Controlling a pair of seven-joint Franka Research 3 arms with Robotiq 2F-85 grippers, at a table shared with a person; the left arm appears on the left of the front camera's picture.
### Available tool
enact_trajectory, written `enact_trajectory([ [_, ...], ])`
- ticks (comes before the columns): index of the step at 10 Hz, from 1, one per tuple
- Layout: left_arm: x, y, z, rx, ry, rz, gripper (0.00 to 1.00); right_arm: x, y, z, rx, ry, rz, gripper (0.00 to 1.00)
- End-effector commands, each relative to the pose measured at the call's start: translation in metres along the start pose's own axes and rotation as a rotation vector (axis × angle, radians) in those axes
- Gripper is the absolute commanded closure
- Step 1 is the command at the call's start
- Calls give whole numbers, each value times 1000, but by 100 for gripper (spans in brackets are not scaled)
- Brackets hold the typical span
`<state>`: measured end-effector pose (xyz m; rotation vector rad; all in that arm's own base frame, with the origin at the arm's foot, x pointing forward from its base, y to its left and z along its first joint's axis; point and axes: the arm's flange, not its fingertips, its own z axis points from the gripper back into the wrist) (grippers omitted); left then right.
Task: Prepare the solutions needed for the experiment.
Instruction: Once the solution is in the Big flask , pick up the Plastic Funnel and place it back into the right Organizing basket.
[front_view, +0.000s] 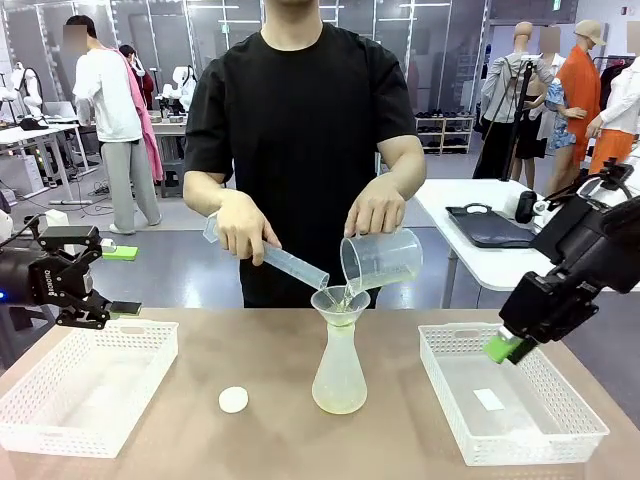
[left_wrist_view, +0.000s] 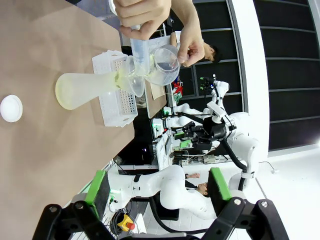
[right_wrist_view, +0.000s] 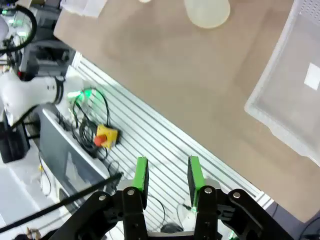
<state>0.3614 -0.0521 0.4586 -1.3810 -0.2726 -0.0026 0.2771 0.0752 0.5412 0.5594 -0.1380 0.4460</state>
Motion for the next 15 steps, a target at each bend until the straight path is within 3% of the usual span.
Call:
enact_trajectory([
  [1, -3, -1, -1, -21, -3, 5, 0, 2, -2, 2, -6, 51, 24, 58],
  [6, -3, -1, -1, -21, -3, 5, 0, 0, 1, -3, 3, 34, 4, 58],
  [8, -3, -1, -1, -21, -3, 5, 0, -1, -7, -14, 208, -76, -187, 58],
  [12, -3, -1, -1, -21, -3, 5, 0, -13, -24, -38, 566, -284, -391, 58],
  [15, -3, -1, -1, -21, -3, 5, 0, -15, -24, -55, 671, -278, -459, 58],
])
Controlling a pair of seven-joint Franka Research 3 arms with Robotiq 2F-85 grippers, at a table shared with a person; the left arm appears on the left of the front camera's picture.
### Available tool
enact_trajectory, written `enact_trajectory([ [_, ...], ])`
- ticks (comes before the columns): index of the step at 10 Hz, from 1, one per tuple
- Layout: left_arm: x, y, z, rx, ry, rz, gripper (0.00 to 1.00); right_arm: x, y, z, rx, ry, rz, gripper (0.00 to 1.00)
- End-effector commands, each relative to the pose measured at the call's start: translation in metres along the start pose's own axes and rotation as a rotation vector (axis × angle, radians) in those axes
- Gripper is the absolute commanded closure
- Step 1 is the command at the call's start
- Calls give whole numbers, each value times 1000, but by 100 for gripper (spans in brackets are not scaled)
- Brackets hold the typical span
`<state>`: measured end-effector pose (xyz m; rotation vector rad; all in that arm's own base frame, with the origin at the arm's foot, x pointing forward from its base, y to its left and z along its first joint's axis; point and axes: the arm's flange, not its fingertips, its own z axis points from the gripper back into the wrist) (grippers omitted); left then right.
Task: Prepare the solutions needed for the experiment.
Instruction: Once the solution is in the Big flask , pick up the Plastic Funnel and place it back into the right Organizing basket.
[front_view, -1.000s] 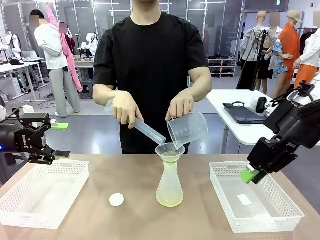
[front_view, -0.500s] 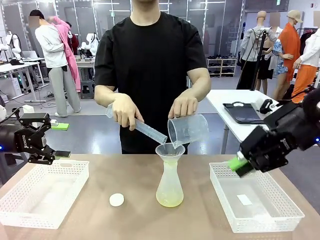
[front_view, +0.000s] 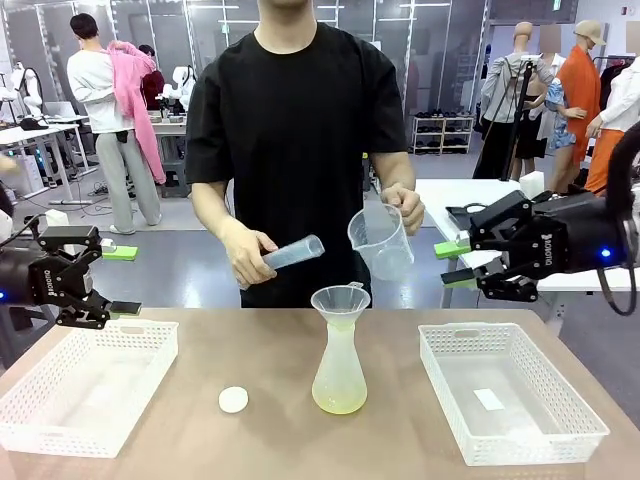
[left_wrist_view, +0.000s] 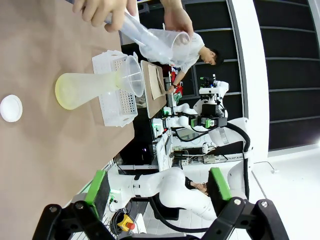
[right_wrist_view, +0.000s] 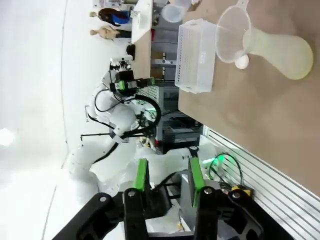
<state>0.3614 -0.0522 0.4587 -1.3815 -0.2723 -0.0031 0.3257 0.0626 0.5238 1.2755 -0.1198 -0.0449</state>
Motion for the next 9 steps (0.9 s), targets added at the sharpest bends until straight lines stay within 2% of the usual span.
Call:
enact_trajectory([
  [1, -3, -1, -1, -21, -4, 5, 0, -55, -36, -27, 16, 9, -4, 58],
  [4, -3, -1, -1, -21, -4, 5, 0, -54, -39, -28, 79, 28, -20, 58],
  [5, -3, -1, -1, -21, -4, 5, 0, -53, -40, -28, 88, 29, -26, 39],
  [6, -3, -1, -1, -21, -4, 5, 0, -53, -41, -28, 79, 25, -30, 39],
  [7, -3, -1, -1, -21, -4, 5, 0, -52, -39, -30, 14, 49, -18, 20],
  [8, -3, -1, -1, -21, -4, 5, 0, 4, -5, -20, 58, 39, -45, 20],
  [9, -3, -1, -1, -21, -4, 5, 0, 4, -5, -20, 58, 39, -45, 20],
])
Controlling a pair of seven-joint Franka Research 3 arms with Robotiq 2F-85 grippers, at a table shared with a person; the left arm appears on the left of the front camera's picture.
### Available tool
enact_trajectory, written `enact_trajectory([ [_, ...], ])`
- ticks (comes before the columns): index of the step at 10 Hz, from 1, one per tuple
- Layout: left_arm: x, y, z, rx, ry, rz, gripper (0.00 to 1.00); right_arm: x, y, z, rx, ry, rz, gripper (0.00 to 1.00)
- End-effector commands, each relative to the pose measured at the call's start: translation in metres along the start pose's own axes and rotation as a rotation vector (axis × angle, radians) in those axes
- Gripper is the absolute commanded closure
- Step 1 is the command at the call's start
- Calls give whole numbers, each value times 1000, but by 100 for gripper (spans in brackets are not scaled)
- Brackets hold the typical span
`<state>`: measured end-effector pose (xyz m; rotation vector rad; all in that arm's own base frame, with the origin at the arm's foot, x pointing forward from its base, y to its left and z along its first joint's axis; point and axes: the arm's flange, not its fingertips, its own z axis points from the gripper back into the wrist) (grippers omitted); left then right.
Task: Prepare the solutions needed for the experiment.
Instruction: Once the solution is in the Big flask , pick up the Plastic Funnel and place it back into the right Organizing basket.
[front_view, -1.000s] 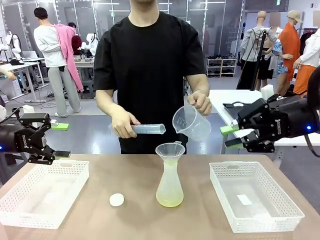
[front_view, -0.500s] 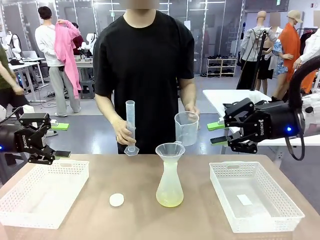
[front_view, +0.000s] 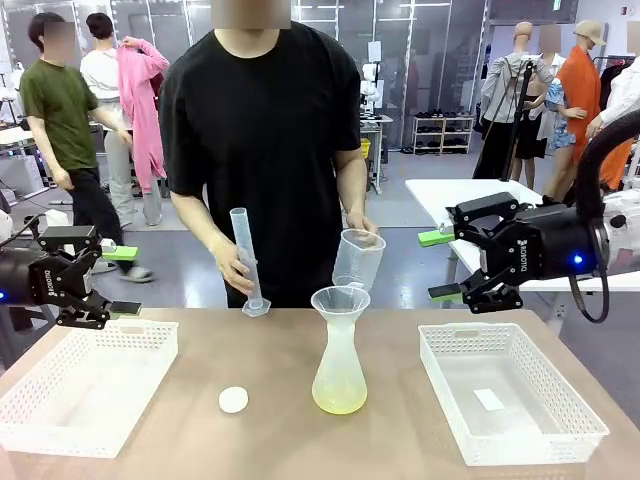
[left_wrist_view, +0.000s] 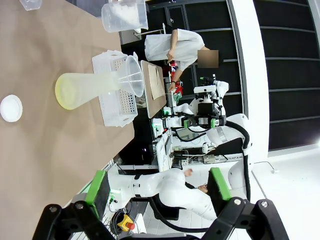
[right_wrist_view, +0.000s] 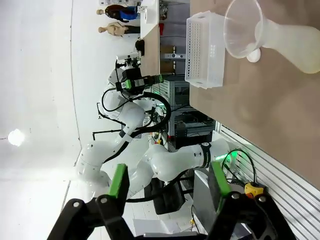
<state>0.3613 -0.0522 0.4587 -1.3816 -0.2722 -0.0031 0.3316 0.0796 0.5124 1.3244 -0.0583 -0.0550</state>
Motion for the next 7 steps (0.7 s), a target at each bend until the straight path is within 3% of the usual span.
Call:
enact_trajectory([
  [1, -3, -1, -1, -21, -4, 5, 0, 0, 1, 0, 12, -1, 0, 20],
  [7, -3, -1, -1, -21, -4, 5, 0, 0, 1, 0, 12, -1, 0, 20],
])
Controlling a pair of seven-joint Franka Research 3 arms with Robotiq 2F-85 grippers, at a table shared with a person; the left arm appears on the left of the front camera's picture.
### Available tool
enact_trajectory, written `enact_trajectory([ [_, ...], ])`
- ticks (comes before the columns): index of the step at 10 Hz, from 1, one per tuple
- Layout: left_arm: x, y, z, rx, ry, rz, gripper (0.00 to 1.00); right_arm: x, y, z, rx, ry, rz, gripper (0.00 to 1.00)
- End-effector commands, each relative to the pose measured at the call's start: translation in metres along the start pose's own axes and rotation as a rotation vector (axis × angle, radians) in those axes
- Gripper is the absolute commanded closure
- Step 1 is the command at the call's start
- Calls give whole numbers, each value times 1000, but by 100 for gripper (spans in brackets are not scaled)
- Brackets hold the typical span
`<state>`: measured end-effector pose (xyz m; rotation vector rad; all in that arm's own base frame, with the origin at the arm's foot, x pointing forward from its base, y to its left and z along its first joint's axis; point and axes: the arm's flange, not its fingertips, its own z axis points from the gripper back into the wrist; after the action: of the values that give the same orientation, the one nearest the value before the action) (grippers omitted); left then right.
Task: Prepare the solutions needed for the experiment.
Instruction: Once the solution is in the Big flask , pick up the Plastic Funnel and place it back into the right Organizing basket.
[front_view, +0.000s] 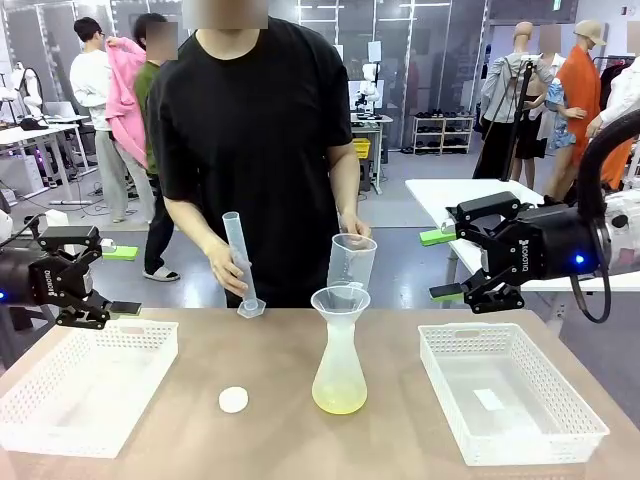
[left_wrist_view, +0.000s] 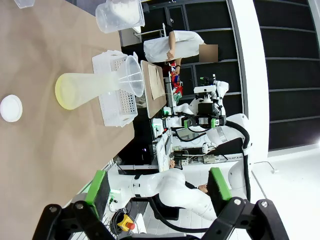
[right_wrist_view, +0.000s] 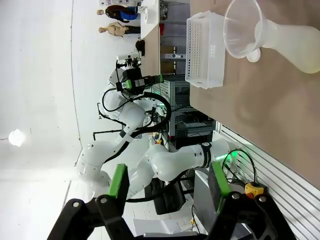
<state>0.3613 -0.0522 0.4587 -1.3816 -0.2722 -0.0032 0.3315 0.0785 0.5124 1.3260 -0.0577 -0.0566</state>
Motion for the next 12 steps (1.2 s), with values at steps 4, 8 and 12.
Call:
enact_trajectory([
  [4, -3, -1, -1, -21, -4, 5, 0, 3, 8, -6, -78, -41, 45, 19],
  [8, -3, -1, -1, -21, -4, 5, 0, 53, 31, -33, -303, 7, 149, 19],
  [12, -3, -1, -1, -21, -4, 5, 0, 101, 43, -78, -598, 43, 298, 19],
])
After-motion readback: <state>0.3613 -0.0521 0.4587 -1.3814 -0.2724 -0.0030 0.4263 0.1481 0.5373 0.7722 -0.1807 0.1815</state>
